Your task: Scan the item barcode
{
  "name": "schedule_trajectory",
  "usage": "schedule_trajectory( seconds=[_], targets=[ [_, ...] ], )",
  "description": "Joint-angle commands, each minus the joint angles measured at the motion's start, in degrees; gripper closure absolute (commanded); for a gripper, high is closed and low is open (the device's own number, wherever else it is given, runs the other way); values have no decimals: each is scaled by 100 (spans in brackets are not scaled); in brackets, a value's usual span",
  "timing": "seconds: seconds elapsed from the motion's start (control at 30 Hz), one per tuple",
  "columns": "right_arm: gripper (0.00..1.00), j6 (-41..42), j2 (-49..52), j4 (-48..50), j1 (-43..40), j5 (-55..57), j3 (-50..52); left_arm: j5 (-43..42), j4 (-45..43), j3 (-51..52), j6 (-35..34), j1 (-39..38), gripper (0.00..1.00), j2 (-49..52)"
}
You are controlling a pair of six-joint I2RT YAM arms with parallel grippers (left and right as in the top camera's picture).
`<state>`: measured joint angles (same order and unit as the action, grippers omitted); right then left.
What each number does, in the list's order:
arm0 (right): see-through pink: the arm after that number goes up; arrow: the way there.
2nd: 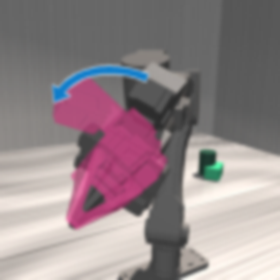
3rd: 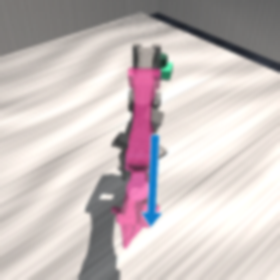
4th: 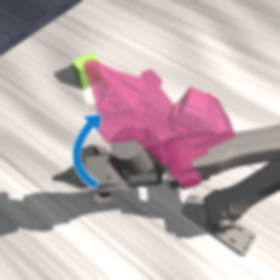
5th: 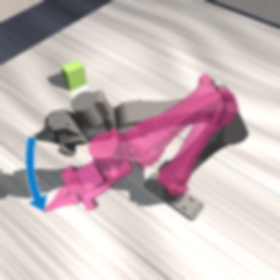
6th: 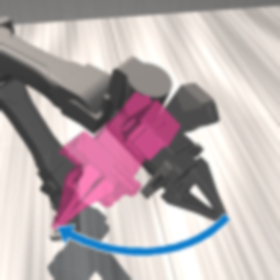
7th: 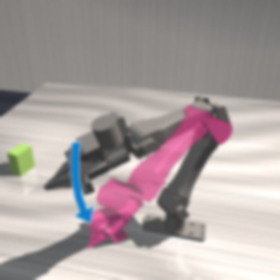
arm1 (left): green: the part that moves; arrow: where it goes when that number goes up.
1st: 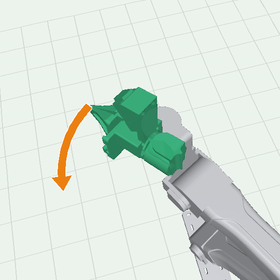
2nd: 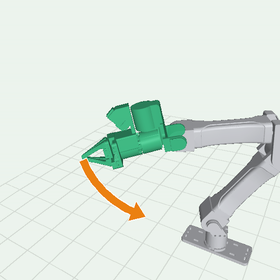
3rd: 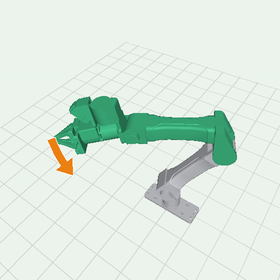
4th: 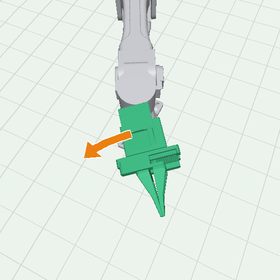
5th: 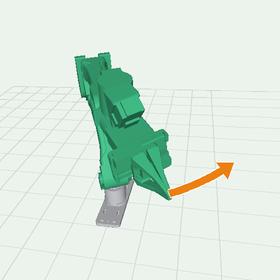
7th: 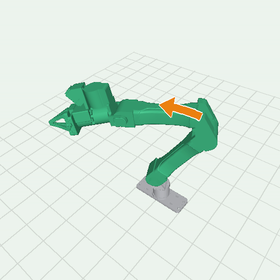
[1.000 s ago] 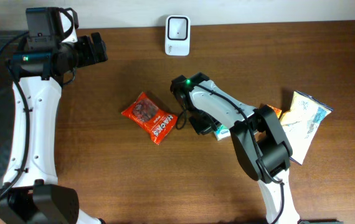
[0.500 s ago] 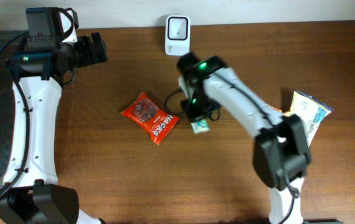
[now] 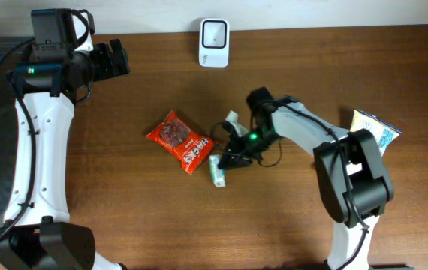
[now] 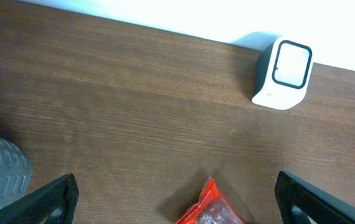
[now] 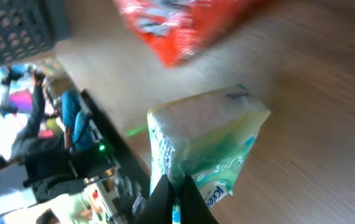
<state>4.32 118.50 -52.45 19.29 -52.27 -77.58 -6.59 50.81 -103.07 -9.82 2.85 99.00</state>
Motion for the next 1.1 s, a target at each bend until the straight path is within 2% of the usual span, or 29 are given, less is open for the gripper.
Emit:
schedule_trajectory(
  seconds=[0.0,0.03,0.1,0.17,0.27,0.47,0.5,0.53,0.6,0.63,0.67,0.7,0.87,0.97,1.07],
  targets=[
    [89,111,24,-125,-402,813,0,24,-9,-11,96,-11,1,31],
    [84,111,24,-184,-468,1080,0,26,-11,-11,96,-11,1,31],
    [67,109,24,-332,-612,1633,-15,24,-11,-11,96,-11,1,31],
    [57,109,24,-492,-752,2159,-74,24,-9,-11,96,-11,1,31],
    [53,92,24,-824,-938,2736,-297,24,-9,-11,96,-11,1,31],
    [50,-634,24,-1644,-992,2514,-1296,24,-11,-11,96,-7,1,31],
    [47,-737,24,-1648,-964,2319,-1311,24,-9,-11,96,-7,1,31],
    [38,-734,26,-1626,-931,2190,-1276,24,-9,-11,94,-7,1,31],
    [30,-734,37,-1499,-852,2129,-1121,24,-11,-11,94,-7,1,31],
    [30,-734,44,-1434,-815,2120,-1049,24,-9,-11,96,-7,1,31],
    [34,-734,59,-1325,-750,2096,-929,24,-9,-11,96,-7,1,31],
    [45,-734,74,-1169,-664,2065,-772,24,-11,-11,96,-7,1,31],
    [47,-732,87,-767,-354,1926,-400,24,-9,-11,96,-7,1,31],
    [64,-734,87,-647,-205,1928,-245,24,-11,-11,94,-7,1,31],
    [64,-730,92,-476,-188,1919,-50,24,-9,-11,96,-7,1,31]
  ],
)
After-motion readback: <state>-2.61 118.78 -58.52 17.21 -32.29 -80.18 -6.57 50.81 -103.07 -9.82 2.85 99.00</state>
